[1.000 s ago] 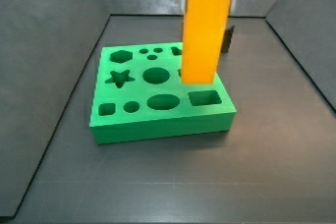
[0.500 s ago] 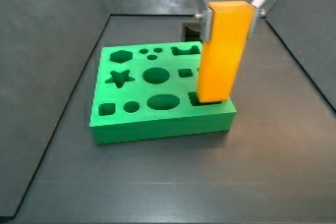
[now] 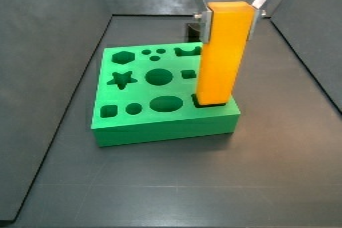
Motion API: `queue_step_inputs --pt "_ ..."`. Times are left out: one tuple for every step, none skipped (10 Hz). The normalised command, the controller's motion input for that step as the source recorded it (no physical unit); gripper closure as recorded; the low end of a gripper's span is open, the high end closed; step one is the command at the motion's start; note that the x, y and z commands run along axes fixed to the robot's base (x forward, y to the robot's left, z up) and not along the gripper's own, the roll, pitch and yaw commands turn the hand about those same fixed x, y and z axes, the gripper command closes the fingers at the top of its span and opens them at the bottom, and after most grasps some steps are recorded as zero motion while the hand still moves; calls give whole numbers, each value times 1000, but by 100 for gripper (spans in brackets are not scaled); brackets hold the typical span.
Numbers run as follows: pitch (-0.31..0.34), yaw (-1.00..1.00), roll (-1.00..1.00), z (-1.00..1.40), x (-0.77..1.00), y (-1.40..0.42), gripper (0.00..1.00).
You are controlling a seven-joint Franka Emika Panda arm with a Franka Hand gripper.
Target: Insert the rectangle object.
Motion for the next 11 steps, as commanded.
queue_step_inputs --pt "-16 0 -129 -11 -180 -43 100" --pt "0 0 -181 -49 -46 -134 100" --pt "0 -43 -207 -117 0 -191 100" --pt "0 -3 -147 -277 0 -197 100" --pt "-3 0 -79 -386 34 -91 100" --pt "0 0 0 -431 60 0 100" --pt "0 100 94 -440 0 0 100" --pt "0 94 134 -431 11 0 100" --pt "0 49 79 -511 126 0 100" --pt "0 46 86 -520 137 0 100" --pt "0 40 60 -511 123 0 100"
